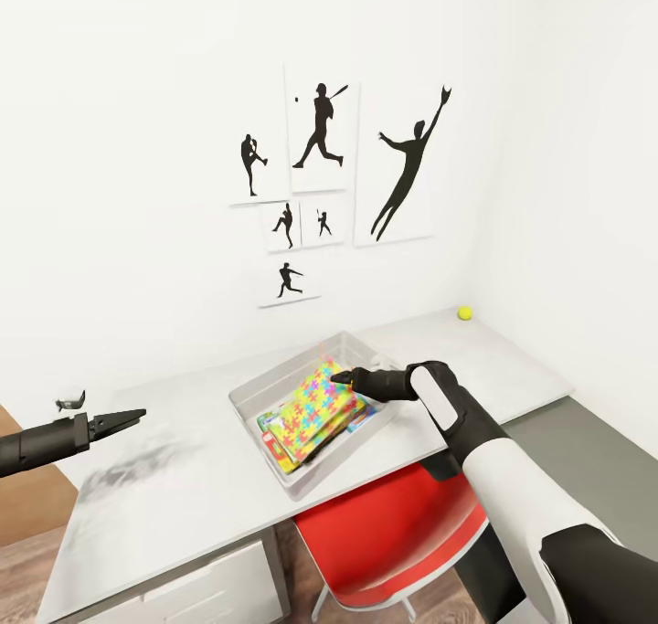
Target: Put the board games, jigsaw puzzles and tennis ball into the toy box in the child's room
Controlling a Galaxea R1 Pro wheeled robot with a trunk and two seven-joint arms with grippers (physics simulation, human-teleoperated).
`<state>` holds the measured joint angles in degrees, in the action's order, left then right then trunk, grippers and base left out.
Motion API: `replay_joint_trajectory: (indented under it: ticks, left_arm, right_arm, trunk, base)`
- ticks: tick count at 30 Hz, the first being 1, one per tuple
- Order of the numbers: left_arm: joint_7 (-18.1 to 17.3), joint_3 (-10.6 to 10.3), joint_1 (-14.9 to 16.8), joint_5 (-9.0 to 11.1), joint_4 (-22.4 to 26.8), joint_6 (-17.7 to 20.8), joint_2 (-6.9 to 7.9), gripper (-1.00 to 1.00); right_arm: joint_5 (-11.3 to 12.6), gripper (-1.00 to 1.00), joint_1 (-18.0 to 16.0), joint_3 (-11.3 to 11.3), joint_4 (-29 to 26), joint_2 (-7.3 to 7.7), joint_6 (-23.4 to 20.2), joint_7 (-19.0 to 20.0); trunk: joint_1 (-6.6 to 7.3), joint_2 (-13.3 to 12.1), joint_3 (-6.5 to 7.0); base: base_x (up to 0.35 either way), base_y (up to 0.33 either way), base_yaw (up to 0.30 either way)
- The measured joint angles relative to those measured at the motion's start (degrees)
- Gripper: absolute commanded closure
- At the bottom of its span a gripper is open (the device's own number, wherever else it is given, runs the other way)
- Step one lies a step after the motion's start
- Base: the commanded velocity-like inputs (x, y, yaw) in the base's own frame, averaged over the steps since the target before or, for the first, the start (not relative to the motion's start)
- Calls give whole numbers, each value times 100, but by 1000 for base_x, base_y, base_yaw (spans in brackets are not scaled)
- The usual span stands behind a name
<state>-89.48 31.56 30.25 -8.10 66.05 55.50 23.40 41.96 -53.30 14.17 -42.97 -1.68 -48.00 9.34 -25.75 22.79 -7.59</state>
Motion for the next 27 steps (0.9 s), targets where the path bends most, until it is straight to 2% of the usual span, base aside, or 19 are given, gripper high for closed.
replay_joint_trajectory:
  ticks: [13,21,23,26,27]
  left_arm:
    - [0,5,0,0,0,-1,0,-100]
    - [0,9,0,0,0,-1,0,-100]
    - [1,8,0,0,-1,-1,0,-100]
    - [0,10,1,0,-1,-1,5,-100]
    - [0,12,1,0,-1,-1,6,-100]
  right_arm:
    - [6,-100,1,14,-40,12,1,7]
    - [24,-100,6,-23,-85,87,-7,32]
    - [50,-100,57,-46,-246,115,-8,166]
    - [54,-100,184,-100,-809,227,-14,675]
    - [57,-100,241,-111,-1083,315,-11,949]
  trunk:
    - [0,0,0]
    - [0,0,1]
    - [0,1,10]
    - [0,1,31]
    - [0,1,39]
  base:
    - [0,0,0]
    - [-7,0,-10]
    - [-62,0,-104]
    - [-36,0,-131]
    - [-12,0,-143]
